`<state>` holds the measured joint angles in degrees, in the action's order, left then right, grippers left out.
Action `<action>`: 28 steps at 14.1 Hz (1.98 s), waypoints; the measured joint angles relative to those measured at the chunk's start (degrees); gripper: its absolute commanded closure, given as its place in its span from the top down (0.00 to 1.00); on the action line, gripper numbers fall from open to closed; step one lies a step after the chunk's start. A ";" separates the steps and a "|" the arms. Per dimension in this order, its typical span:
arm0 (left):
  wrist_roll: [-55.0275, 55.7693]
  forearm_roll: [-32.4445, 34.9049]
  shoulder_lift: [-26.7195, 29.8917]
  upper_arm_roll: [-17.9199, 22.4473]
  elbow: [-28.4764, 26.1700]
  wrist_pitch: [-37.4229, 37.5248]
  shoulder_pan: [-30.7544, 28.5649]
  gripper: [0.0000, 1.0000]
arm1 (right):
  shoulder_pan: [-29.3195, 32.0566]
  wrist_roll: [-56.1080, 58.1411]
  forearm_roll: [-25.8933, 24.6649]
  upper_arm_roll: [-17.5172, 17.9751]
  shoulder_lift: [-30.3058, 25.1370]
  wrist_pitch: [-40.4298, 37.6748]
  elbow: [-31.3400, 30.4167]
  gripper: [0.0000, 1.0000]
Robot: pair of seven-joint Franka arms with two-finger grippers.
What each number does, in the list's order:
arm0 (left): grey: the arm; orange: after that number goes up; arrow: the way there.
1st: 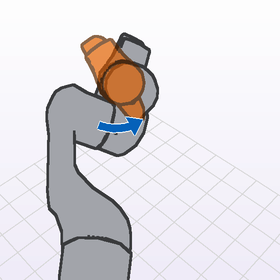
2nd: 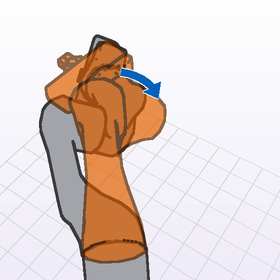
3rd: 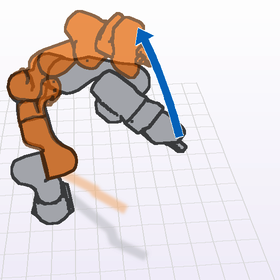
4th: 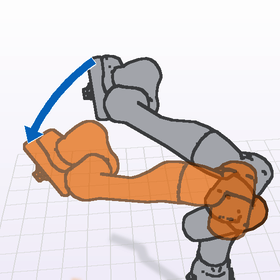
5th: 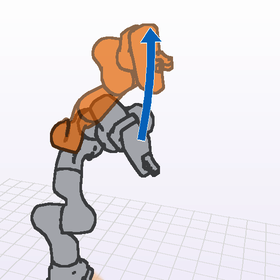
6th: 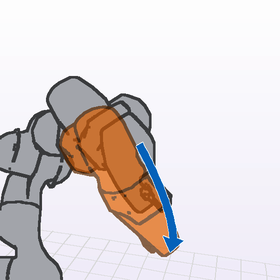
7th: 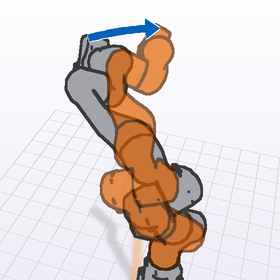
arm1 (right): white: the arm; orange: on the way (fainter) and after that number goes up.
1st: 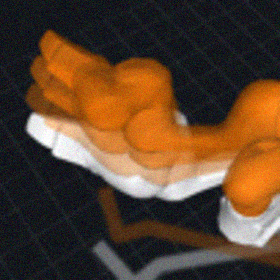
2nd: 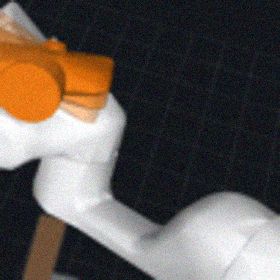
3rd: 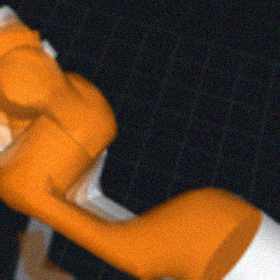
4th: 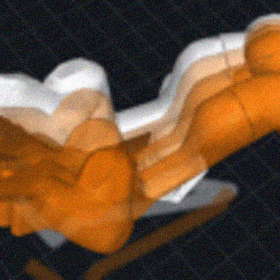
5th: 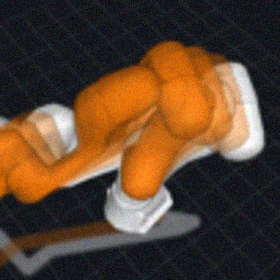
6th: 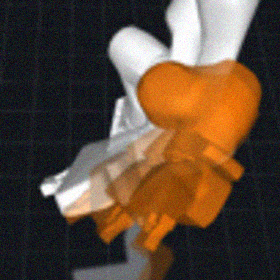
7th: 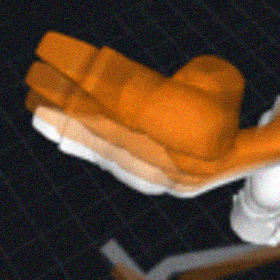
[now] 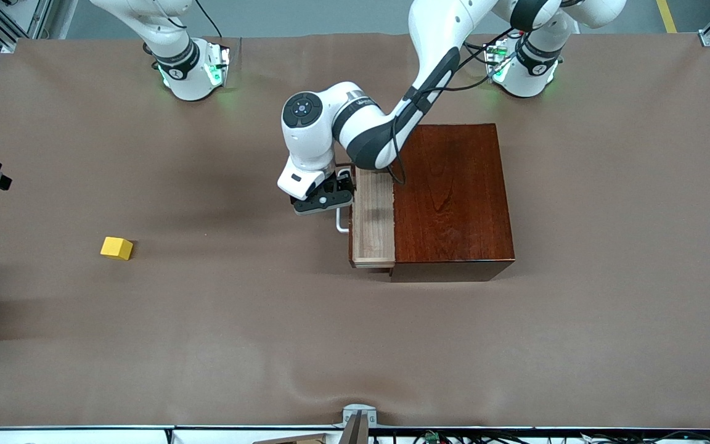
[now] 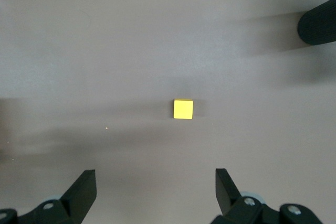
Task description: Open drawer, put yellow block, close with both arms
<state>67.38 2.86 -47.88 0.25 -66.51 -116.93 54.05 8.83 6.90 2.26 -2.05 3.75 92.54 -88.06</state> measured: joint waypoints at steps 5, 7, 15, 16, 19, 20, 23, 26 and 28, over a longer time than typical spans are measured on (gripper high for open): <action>1.66 -0.28 -0.47 -0.09 0.65 -2.04 0.18 1.00 | 0.02 0.00 0.05 0.01 4.07 2.74 -0.10 1.00; 2.15 -0.32 -0.59 -0.13 0.73 -2.85 0.29 1.00 | 0.04 0.00 0.08 0.00 6.51 5.46 -0.14 1.00; 2.53 -0.72 0.10 0.01 3.23 1.51 0.36 1.00 | 0.07 0.00 0.12 0.02 12.99 9.64 -0.12 1.00; 2.56 -0.73 0.71 0.06 3.66 2.46 0.34 1.00 | 0.07 -0.01 0.12 0.02 13.74 9.82 -0.14 1.00; 2.57 -0.74 4.47 0.62 4.84 6.21 -0.03 1.00 | 0.07 0.04 -0.02 0.04 16.20 12.04 -0.14 1.00; 2.57 -0.73 6.20 1.07 5.05 7.73 -0.51 1.00 | 0.06 0.07 -0.22 0.13 17.12 12.97 -0.14 1.00; 2.56 -0.36 12.25 1.78 5.12 14.20 -4.10 1.00 | 0.06 0.07 -0.41 0.21 20.11 14.49 -0.17 1.00; 1.57 1.08 17.98 1.95 4.99 22.66 -8.52 1.00 | 0.33 0.07 -0.46 0.05 23.36 15.55 -0.20 1.00; 1.20 1.31 20.57 1.99 4.81 25.62 -11.16 1.00 | 0.81 0.17 -0.84 -0.01 24.83 15.56 -0.25 1.00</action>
<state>68.58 4.17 -27.31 2.24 -61.70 -91.31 42.88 9.64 7.06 1.42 -2.05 28.58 108.10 -88.31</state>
